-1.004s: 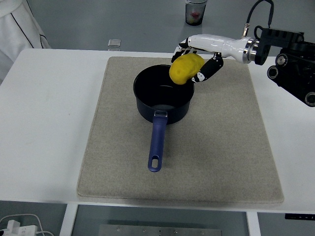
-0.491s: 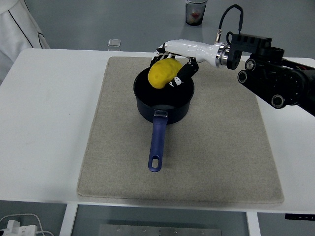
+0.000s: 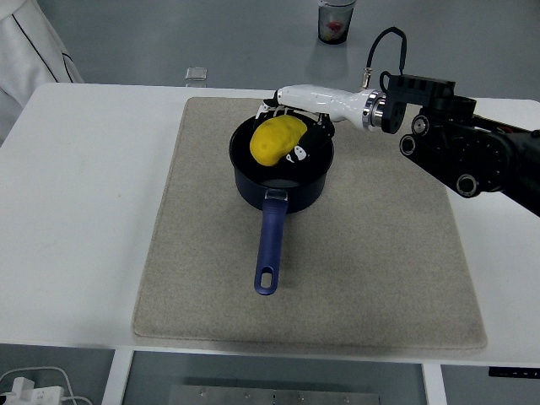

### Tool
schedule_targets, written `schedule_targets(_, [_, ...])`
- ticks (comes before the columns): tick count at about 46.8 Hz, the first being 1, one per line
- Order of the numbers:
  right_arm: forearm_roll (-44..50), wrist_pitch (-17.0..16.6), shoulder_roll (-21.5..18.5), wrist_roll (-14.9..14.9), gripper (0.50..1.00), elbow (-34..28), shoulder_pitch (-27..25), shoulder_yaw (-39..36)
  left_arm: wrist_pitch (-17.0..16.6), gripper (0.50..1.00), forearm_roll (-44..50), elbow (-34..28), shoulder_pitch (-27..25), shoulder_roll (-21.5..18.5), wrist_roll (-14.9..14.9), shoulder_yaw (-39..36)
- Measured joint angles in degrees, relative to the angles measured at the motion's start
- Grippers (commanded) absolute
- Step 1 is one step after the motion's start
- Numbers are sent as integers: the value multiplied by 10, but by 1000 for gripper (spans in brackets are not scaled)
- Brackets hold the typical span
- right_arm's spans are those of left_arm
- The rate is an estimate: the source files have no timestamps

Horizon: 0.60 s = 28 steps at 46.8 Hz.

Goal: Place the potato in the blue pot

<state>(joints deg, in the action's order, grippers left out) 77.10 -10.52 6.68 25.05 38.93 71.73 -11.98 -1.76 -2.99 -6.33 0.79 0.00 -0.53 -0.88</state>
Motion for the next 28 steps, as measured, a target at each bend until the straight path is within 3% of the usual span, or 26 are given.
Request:
schedule_targets(6, [-10,-6,1,0,921,1,0,-1,0,996,0,0,0,0,0,0])
schedule_targets(28, [-24,-26,6,1,924,1,3,-2,0,996,0,0,0,0,0,0])
